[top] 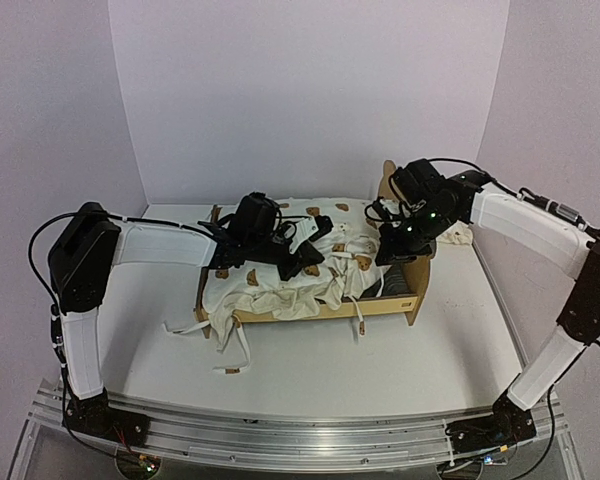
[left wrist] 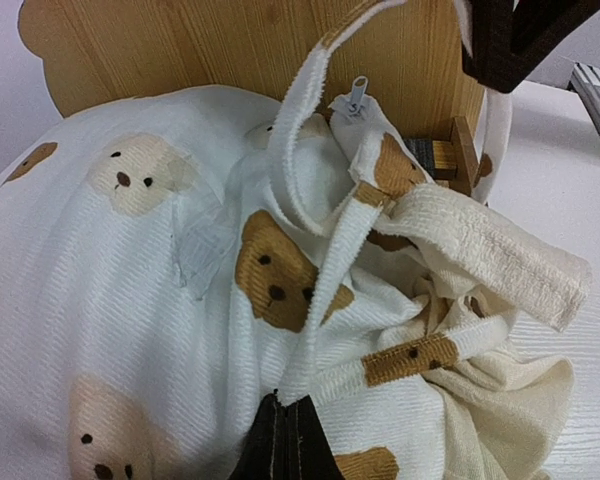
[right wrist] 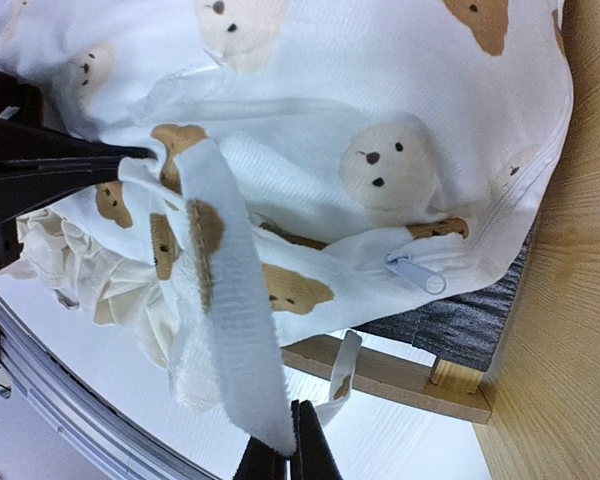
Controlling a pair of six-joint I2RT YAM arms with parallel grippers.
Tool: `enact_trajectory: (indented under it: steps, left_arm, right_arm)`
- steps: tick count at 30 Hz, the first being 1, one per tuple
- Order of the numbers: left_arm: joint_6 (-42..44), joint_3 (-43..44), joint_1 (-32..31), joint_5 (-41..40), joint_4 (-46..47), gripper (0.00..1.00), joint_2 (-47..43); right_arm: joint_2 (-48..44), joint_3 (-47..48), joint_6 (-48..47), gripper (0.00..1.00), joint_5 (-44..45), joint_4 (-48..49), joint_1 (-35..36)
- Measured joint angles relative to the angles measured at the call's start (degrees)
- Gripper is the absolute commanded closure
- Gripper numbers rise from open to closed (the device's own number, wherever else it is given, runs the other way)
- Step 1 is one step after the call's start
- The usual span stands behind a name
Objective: Set up the pet bed
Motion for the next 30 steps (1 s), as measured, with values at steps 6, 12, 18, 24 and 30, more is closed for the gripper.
enact_trajectory:
  steps: [6, 12, 18, 24, 30]
  left_arm:
    - [0.2, -0.3, 0.0, 0.0, 0.0, 1.0, -0.5]
    - [0.2, -0.3, 0.0, 0.0, 0.1, 1.0, -0.6]
    - [0.2, -0.3, 0.0, 0.0, 0.1, 1.0, -0.6]
    - [0.2, -0.3, 0.0, 0.0, 0.1, 1.0, -0.6]
    - [-0.6, -0.3, 0.0, 0.6, 0.3, 1.0, -0.6]
  right_arm:
    - [3.4, 0.0, 0.0, 1.0, -0.3, -0.1, -1.3]
    - [9.0, 1.3, -1.2, 1.0, 0.5, -0.2, -2.1]
    - [13.4, 3.1, -1.9, 1.0, 1.2, 0.1, -2.1]
    - [13.9, 2.4, -1.6, 0.89, 2.1, 0.3, -2.1]
    - [13.7, -0.6, -0.5, 0.58, 2.7, -1.7, -2.1]
